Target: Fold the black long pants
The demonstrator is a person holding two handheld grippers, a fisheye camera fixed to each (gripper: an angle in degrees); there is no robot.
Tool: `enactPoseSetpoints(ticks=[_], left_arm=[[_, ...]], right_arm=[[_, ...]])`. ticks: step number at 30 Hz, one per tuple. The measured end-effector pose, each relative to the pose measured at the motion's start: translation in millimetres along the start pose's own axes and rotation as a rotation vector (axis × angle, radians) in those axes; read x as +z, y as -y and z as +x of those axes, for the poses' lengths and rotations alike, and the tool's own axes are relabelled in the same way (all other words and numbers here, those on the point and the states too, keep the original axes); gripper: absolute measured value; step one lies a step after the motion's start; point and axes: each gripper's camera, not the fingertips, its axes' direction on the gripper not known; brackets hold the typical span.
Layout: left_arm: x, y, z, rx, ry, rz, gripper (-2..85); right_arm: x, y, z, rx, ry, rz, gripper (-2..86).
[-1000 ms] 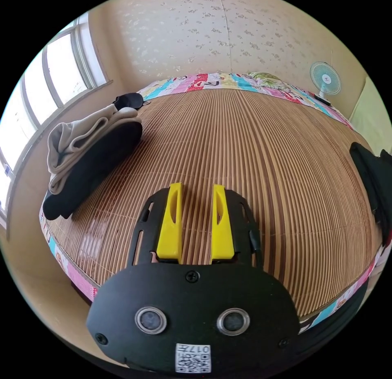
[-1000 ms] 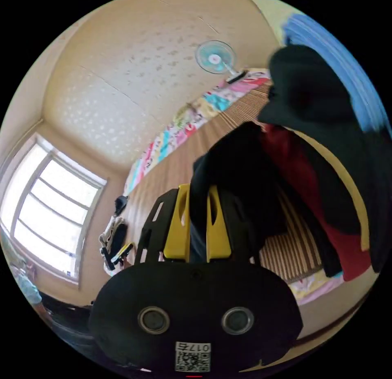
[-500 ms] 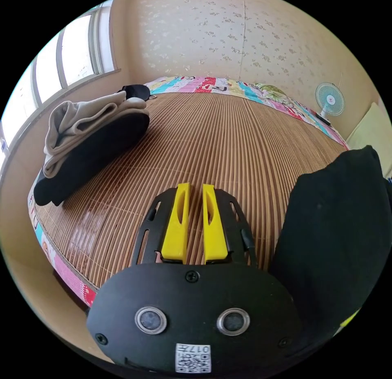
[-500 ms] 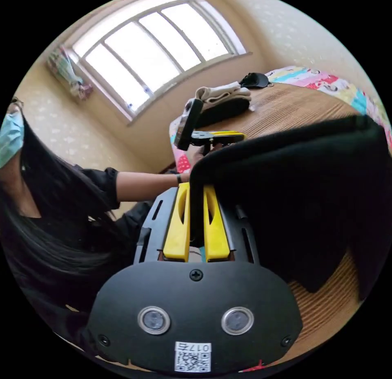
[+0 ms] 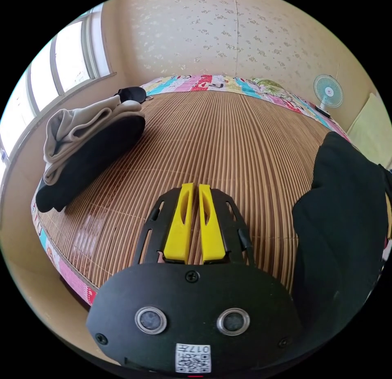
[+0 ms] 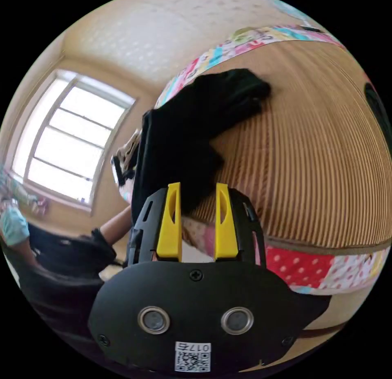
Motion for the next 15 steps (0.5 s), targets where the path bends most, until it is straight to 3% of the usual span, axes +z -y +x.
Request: enactPoseSetpoints(ticks=[7, 13, 15], left_arm=[[15, 7, -10, -0.002, 0.001, -0.002, 1.8], [27, 8, -20, -0.004, 0.008, 0.010, 2.4], [32, 8, -25, -0.007, 0.006, 0.015, 2.4]], right_arm=[[40, 89, 58, 0.292, 0.252, 0.122, 18.6], [81, 108, 64, 0.442, 0.264, 0.222, 9.3], [80, 117, 66, 0.356, 0.520, 0.211, 5.7]])
